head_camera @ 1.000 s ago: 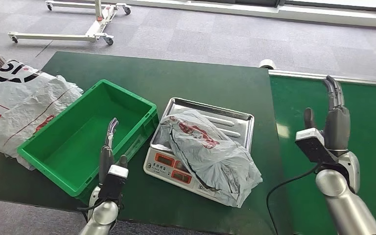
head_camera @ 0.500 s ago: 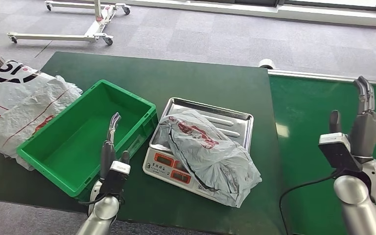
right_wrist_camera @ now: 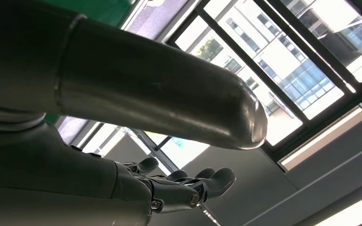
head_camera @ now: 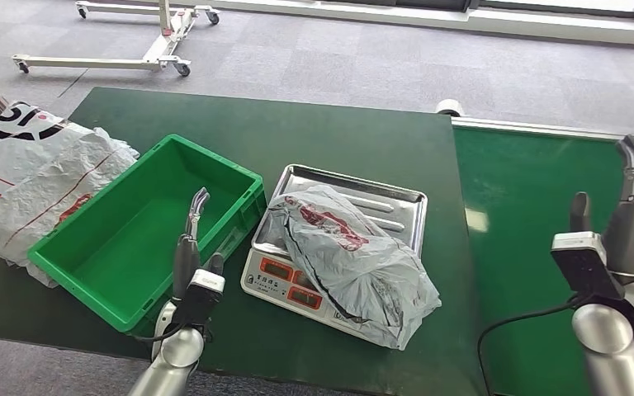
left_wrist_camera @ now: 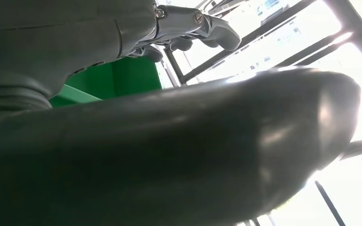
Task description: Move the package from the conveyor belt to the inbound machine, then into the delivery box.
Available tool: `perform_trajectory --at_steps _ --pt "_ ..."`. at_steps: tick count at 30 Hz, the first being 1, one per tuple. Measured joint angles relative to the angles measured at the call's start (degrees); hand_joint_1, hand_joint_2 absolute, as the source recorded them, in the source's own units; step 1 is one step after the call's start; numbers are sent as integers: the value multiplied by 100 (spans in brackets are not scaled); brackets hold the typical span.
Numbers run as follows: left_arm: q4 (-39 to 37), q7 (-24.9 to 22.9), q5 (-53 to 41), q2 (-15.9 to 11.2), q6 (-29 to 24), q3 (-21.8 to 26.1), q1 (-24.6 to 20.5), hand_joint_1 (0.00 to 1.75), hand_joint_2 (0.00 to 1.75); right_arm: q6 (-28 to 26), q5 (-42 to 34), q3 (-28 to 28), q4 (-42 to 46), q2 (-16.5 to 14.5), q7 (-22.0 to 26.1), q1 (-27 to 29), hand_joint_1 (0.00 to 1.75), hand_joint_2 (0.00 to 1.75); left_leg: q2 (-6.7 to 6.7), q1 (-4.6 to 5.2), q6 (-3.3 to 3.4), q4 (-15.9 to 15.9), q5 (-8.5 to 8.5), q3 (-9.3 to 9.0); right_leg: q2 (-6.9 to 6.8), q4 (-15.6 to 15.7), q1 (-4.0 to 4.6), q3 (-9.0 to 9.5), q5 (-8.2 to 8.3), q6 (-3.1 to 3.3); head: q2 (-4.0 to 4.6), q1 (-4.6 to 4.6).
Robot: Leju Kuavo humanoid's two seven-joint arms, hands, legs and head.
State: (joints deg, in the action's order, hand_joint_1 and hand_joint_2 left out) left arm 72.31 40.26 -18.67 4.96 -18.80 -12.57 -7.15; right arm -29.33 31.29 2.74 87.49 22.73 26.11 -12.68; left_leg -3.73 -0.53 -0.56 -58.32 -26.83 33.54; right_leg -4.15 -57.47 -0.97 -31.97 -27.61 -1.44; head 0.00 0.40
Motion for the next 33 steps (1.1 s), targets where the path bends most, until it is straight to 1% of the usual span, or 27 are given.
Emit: perform_trajectory --at_steps 13,17,19,21,23,27,33 --pt "2 0 -5 9 -6 -7 -1 0 0 -11 23 -35 36 -2 29 24 0 0 0 0 0 0 0 1 0 0 -1 0 0 0 0 -1" --pt "-14 -4 -337 9 -65 -48 -38 0 0 3 -56 -109 61 -4 86 19 0 0 2 0 0 0 0 1 -1 0 -1 0 0 0 0 0" --pt "-94 -51 -787 9 -100 -140 -163 0 0 41 -147 -140 63 -6 157 -28 0 0 3 0 1 0 1 1 -3 0 -1 0 1 0 0 0" --pt "-276 -151 -1292 18 -135 -285 -406 0 0 89 -206 -153 62 -18 217 -110 0 0 4 1 2 0 4 2 -4 0 -1 2 4 0 0 0" --pt "-473 -228 -1586 41 -168 -431 -655 0 0 118 -235 -154 62 -40 244 -188 0 0 3 1 2 0 5 1 -3 -1 -1 3 8 1 0 -1" --pt "-715 -267 -1678 79 -204 -596 -903 0 0 122 -250 -154 62 -73 250 -256 0 0 1 1 2 0 6 1 -1 -1 -1 3 12 4 0 -1" --pt "-903 -270 -1715 86 -213 -708 -1026 0 0 123 -262 -154 62 -100 241 -271 0 0 1 1 2 0 6 3 -1 -1 0 -1 11 4 0 -1"
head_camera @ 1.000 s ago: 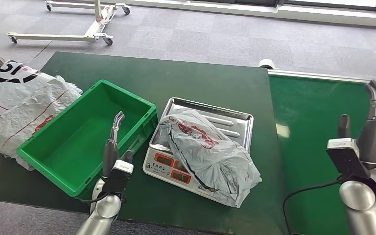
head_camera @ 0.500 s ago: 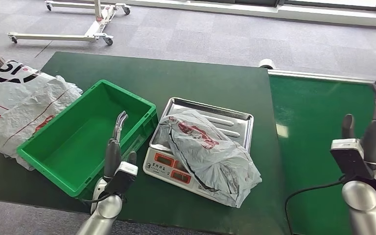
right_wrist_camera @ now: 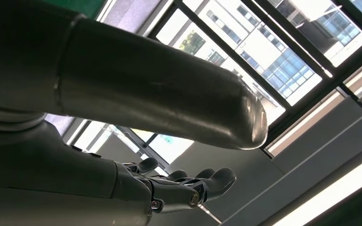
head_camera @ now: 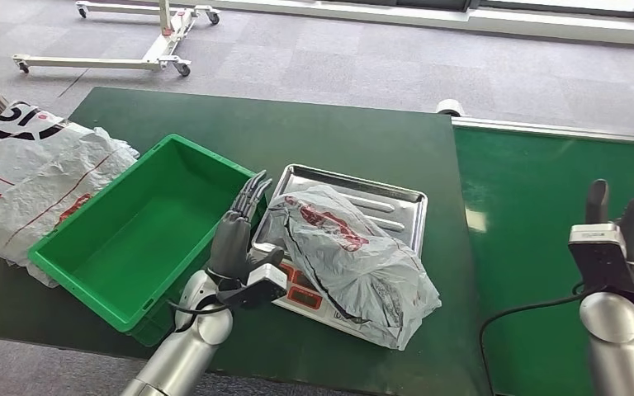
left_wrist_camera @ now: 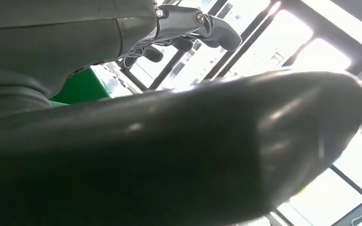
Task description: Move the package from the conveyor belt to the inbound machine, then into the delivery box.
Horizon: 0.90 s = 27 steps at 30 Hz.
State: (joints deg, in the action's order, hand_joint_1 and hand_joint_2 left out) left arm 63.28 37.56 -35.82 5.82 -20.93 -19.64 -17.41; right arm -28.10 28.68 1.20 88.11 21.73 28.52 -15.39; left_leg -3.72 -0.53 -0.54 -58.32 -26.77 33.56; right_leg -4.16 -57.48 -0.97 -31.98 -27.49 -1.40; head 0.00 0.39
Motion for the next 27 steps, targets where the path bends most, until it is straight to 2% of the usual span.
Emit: perform_trajectory --at_steps 18,24,27 --pt "-477 -43 -190 158 72 -282 -409 0 0 99 -19 2 -20 -138 -38 -65 0 0 1 0 2 0 2 2 -1 0 0 -2 0 0 0 2" --pt "-1187 -221 -443 449 148 -629 -1103 0 0 215 85 98 -351 -359 -26 -297 0 0 5 1 4 0 13 8 -4 -1 -1 -1 9 -2 0 0" --pt "-1421 -215 -430 511 115 -715 -1265 0 0 193 81 123 -451 -407 -8 -352 0 0 3 2 4 -1 14 8 -2 -1 -1 -3 12 -1 0 1"
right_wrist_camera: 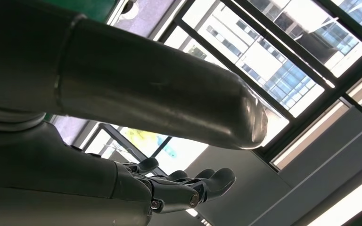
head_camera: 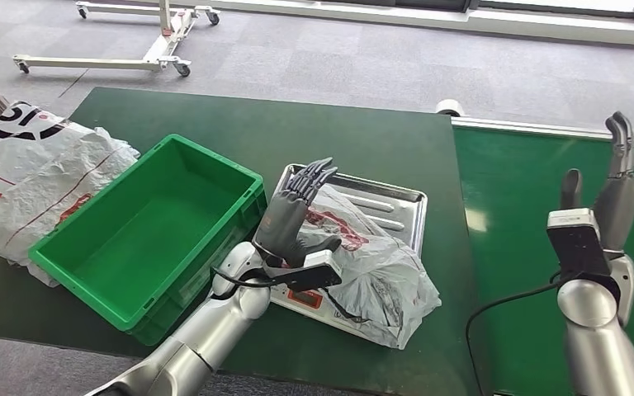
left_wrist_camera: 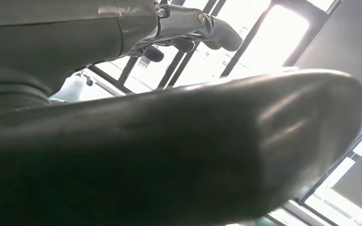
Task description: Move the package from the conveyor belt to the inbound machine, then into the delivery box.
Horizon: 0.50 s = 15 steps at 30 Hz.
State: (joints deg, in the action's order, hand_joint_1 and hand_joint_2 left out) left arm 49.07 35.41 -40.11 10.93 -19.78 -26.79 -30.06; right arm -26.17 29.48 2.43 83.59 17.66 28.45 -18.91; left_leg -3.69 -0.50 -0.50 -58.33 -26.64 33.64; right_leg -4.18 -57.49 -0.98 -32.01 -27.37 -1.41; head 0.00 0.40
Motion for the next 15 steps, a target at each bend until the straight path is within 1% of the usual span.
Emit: perform_trajectory --at_steps 6,15 --pt "-217 13 20 39 -13 -60 -95 0 0 -8 -5 31 -97 -38 1 -29 0 0 1 0 0 1 0 1 -1 -1 1 -3 -1 1 0 1" --pt "-353 13 22 61 -15 -62 -118 0 0 -8 -8 40 -166 -67 1 -37 0 0 1 0 0 1 0 2 -1 -1 0 -4 -1 0 0 -1"
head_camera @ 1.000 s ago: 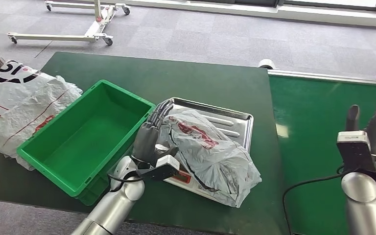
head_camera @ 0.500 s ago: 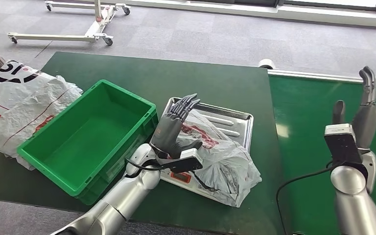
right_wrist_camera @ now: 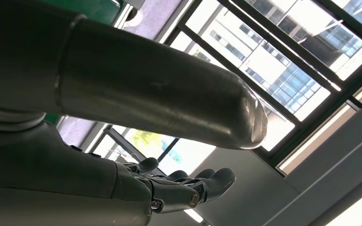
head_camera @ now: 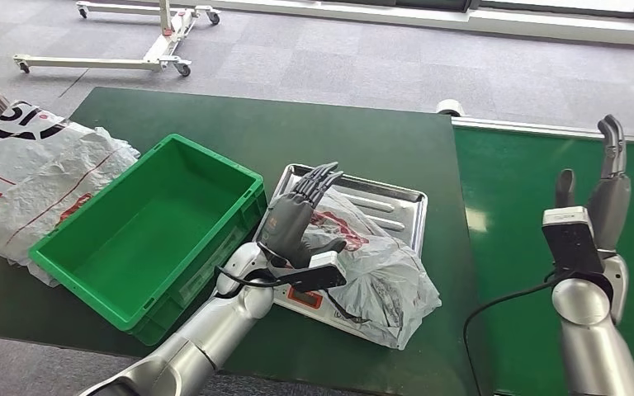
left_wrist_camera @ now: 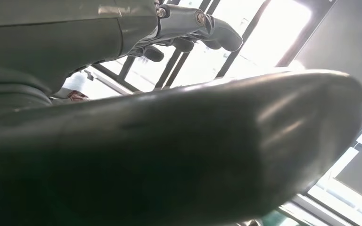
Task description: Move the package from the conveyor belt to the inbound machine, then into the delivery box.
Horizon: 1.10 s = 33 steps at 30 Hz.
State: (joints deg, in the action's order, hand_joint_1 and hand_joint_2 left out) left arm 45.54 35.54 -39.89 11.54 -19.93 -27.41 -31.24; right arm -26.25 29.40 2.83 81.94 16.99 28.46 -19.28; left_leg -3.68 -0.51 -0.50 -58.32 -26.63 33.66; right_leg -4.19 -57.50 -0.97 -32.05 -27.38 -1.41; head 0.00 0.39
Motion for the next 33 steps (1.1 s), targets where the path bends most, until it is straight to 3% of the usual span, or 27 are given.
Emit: perform_trajectory --at_steps 33 --pt "-84 0 11 2 0 -28 -36 0 0 0 0 18 -44 -27 0 -36 0 0 0 0 0 0 0 1 0 0 0 -1 0 0 0 0"
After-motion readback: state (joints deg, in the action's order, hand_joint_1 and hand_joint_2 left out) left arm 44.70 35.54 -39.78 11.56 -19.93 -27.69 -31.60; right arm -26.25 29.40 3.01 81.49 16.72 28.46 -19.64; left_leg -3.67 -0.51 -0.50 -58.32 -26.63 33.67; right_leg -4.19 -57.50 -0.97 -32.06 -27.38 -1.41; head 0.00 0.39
